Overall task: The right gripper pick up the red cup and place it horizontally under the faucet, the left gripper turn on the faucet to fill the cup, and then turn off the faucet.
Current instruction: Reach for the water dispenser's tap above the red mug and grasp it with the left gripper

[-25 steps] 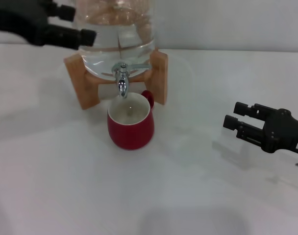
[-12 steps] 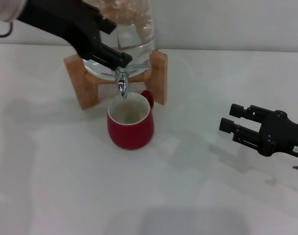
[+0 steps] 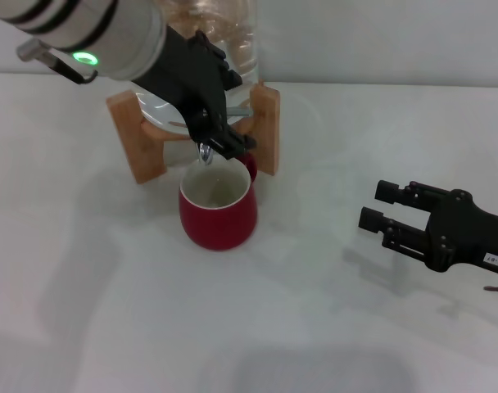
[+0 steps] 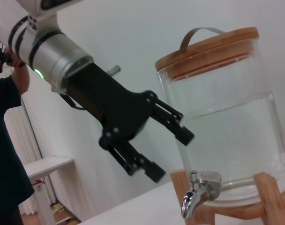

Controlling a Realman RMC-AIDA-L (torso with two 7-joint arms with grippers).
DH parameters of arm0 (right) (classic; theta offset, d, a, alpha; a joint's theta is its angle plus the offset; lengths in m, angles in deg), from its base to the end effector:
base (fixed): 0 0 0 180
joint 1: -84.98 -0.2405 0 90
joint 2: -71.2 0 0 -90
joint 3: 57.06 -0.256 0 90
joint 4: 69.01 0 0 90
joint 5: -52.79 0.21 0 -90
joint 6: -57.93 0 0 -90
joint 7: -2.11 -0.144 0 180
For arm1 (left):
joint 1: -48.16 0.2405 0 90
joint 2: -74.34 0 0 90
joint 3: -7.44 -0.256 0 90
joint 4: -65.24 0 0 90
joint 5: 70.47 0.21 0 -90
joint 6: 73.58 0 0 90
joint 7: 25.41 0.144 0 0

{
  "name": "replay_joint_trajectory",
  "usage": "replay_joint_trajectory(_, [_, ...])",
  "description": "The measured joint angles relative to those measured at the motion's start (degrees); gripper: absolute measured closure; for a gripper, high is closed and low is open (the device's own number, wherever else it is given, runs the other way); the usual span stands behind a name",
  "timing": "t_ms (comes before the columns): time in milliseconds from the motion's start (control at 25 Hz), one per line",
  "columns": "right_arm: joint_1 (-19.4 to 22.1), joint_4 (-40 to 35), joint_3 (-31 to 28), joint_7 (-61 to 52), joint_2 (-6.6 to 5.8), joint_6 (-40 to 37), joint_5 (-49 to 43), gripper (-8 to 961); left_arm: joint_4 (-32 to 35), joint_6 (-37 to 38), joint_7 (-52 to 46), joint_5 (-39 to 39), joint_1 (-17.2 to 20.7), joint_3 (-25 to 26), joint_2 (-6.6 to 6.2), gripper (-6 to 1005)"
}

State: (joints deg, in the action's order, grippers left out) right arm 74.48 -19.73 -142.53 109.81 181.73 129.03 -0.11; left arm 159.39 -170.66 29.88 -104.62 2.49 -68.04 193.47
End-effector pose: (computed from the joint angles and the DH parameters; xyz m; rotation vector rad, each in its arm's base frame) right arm 0.2449 0.2882 -0.0059 -2.5282 0.5843 1.0386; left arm -0.0573 0.3650 0.0413 -2.7270 0.0554 0.3875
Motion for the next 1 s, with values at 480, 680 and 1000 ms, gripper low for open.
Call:
replay_joint_trajectory(480, [-0.77, -2.15, -2.52, 2.85, 0.74, 0.48, -0.2, 410, -2.16, 3.68, 0.5, 1.55, 1.76, -1.66, 0.02, 184])
replay_joint_trajectory(680, [-2.69, -5.53, -3.35, 4.69, 0.93, 0.25, -0.24, 410, -3.76, 5.37, 1.06, 2.71, 1.84, -2.15, 0.07, 183])
replay_joint_trajectory(1000, [-3.49, -7.51, -3.63, 11.82, 0.92, 0.08, -0.28, 410, -5.35, 7.13, 1.82, 3.17, 1.4, -2.25, 0.08, 183])
